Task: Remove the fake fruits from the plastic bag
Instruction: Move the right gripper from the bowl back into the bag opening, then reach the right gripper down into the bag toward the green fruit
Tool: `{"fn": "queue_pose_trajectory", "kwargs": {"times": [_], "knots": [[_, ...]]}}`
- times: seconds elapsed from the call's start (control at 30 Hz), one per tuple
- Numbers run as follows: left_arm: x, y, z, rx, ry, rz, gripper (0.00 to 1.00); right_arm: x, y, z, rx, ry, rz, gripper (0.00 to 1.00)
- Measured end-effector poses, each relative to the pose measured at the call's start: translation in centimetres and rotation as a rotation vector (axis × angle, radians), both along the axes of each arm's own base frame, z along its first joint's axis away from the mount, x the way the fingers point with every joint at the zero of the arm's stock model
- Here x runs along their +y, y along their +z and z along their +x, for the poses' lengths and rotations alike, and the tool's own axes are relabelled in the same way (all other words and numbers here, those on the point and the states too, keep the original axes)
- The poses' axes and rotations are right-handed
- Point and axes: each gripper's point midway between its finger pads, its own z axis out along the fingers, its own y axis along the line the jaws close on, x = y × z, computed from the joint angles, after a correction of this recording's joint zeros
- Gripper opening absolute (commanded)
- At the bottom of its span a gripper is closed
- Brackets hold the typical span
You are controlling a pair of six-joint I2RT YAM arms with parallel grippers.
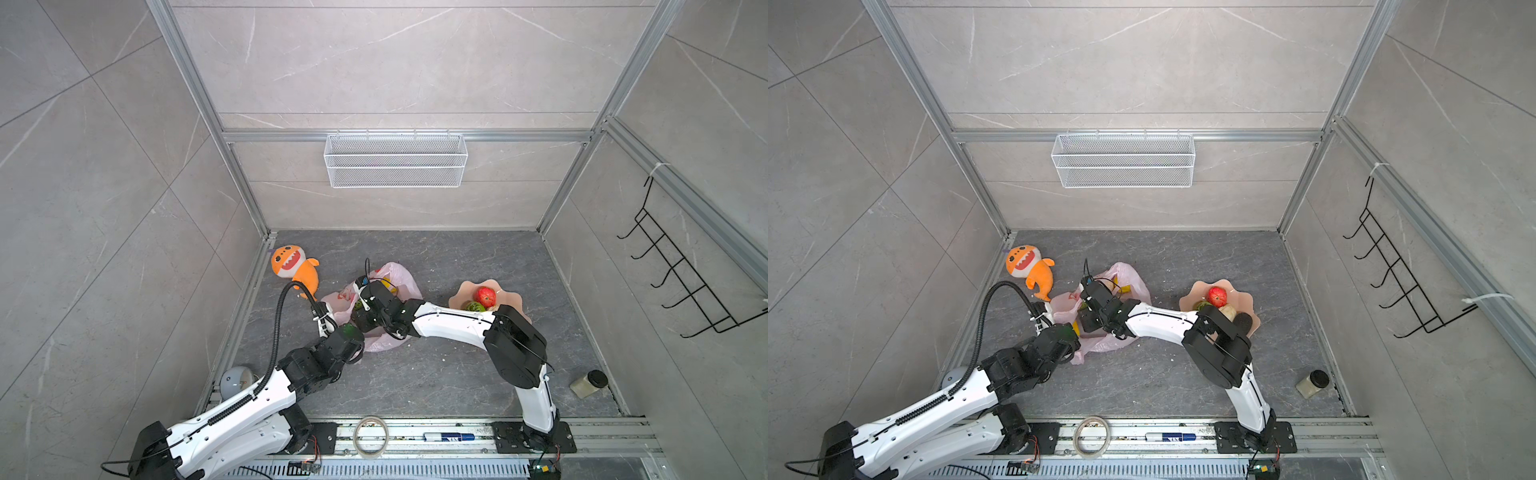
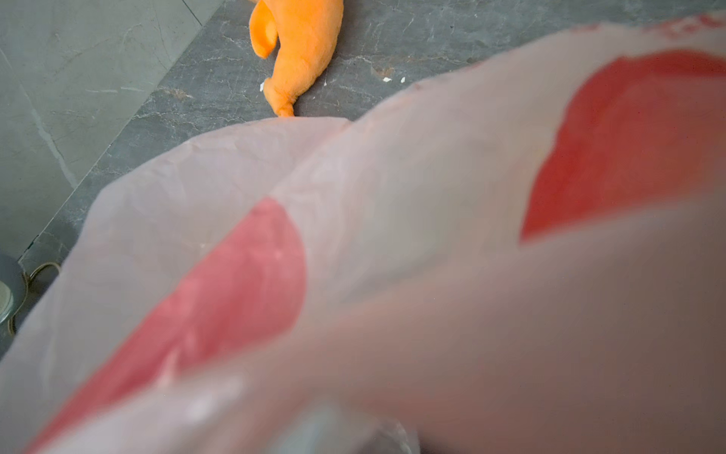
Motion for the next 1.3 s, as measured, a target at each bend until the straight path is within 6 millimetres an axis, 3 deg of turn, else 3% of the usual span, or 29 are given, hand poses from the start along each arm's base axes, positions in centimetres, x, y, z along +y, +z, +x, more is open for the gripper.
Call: {"fn": "queue_pose_trajectory", "kwargs": {"times": [0.23,0.47,0.83,1.3], "knots": [[0.1,0.4,-0.1,-0.009,-0.001,-0.013,0.0,1.3,-1.3,2.0,-0.05,-0.041,0.01,0.73],[0.0,0.4,-0.1,-0.008,-0.003,-0.016,0.0,1.3,-1.8,3.2,-0.084,-0.089,0.003,0.78],[-0.5,0.2,-0.2,0.009,-0.022,-0.027,0.0,3.4,-1.1,5.1,-0.1,-0.133,0.061,0.79],[-1.1,0.2,-0.1,0.01,-0.038,-0.05,0.0,3.2,-1.8,6.9,-0.084,-0.218,0.03,0.81]]}}
